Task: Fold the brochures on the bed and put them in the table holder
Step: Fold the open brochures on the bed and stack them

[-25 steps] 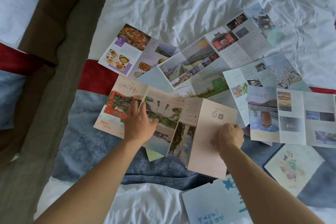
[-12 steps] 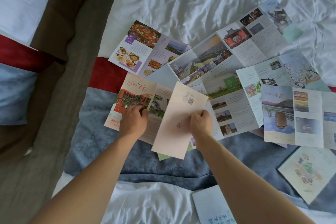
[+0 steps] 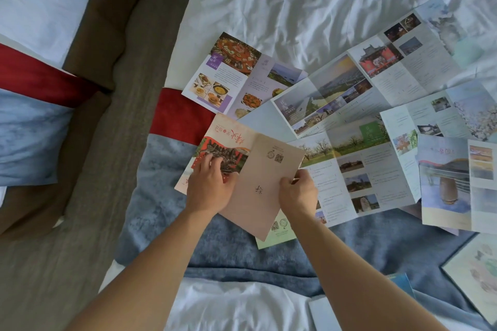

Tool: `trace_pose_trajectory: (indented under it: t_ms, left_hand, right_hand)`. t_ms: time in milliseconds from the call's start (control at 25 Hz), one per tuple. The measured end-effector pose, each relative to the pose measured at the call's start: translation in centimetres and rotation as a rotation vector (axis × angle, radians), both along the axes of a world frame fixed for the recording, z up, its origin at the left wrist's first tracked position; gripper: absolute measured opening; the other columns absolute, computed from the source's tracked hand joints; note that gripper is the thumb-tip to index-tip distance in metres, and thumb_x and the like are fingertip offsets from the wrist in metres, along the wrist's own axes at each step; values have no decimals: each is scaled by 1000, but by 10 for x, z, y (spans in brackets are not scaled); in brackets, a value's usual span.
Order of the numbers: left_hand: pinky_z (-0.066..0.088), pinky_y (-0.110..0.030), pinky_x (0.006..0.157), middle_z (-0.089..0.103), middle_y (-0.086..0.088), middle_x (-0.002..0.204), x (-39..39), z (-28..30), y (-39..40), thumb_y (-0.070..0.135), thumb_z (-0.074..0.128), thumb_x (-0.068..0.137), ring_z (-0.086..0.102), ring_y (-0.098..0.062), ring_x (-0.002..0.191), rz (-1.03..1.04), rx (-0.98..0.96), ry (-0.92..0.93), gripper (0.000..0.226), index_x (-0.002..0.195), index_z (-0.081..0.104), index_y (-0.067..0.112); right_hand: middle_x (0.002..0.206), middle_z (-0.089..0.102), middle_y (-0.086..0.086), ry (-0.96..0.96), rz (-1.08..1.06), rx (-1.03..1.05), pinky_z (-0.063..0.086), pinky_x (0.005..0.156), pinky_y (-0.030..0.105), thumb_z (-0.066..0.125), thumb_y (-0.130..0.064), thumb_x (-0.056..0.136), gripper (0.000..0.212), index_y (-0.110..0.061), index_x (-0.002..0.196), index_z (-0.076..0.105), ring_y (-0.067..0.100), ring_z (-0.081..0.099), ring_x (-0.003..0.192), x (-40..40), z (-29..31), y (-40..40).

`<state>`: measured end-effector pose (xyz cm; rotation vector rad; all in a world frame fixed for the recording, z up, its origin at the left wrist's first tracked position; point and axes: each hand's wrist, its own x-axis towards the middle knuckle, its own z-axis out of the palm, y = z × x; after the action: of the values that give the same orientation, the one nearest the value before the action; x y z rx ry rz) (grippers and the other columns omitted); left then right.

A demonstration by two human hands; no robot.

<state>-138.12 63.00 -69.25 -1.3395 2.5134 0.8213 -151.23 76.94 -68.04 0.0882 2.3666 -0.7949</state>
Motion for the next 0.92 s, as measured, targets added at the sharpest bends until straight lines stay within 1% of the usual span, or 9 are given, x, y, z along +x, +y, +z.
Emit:
trace_pose_trajectory:
  t_ms: [80,200,280,400,480,560,680,800,920]
  left_hand:
    - [31,-55,112,27,-14,159,1,-3,-5,54,58,90,22,-33,146,-69,-56,-59,73,146,39,10]
    - [25,-63,113,13,-17,163,1,-6,-13,63,58,86,10,-37,150,-11,-47,-139,92,154,22,13]
    - [25,-64,113,11,-19,164,2,-7,-14,67,57,85,9,-37,151,21,-2,-156,99,156,14,14]
    - [26,-62,114,13,-21,163,8,-9,-13,73,51,83,12,-36,150,-16,-28,-164,102,156,12,14]
    - [26,-62,113,16,-21,162,13,-11,-13,75,46,84,13,-36,150,-6,-32,-154,101,156,12,13]
    - [24,-64,114,16,-21,162,14,-11,-15,76,42,85,12,-35,150,12,-37,-149,99,156,13,13]
    - [16,-65,116,9,-21,164,13,-8,-13,81,33,83,5,-36,152,37,17,-136,100,157,13,15]
    - [11,-64,117,4,-18,165,9,1,-7,91,21,73,0,-34,152,54,114,-69,111,157,13,19]
    - [10,-60,119,6,-11,166,1,13,-3,88,32,71,3,-29,153,-34,120,3,109,154,23,18]
  right_hand:
    - [105,62,5,28,-12,36,46,69,34,55,-19,86,25,-16,111,55,19,59,82,1,-2,0]
    - [122,53,6,31,-16,74,41,78,35,60,-21,85,53,-14,136,44,23,52,98,4,-3,-1]
    - [125,53,9,42,-12,72,44,85,39,61,-21,84,61,-13,140,40,26,52,105,8,-2,-7]
    - [124,54,8,21,-99,55,49,93,46,60,-18,79,64,-13,140,41,30,55,109,10,-3,-13]
    - [115,60,6,-59,-221,2,54,88,47,56,-12,79,52,-14,131,50,28,60,100,9,-3,-13]
    - [98,66,6,-124,-294,-48,57,75,44,47,-5,79,33,-13,109,59,28,64,88,8,-1,-13]
    - [81,62,5,-170,-382,-129,43,55,32,33,1,77,31,-14,90,57,24,58,72,9,4,-15]
    - [78,58,4,-176,-425,-170,34,52,28,28,-1,79,34,-13,89,58,19,48,63,8,13,-15]
    - [74,54,2,-190,-375,-202,30,54,29,29,-2,79,31,-14,86,57,19,42,63,2,29,-16]
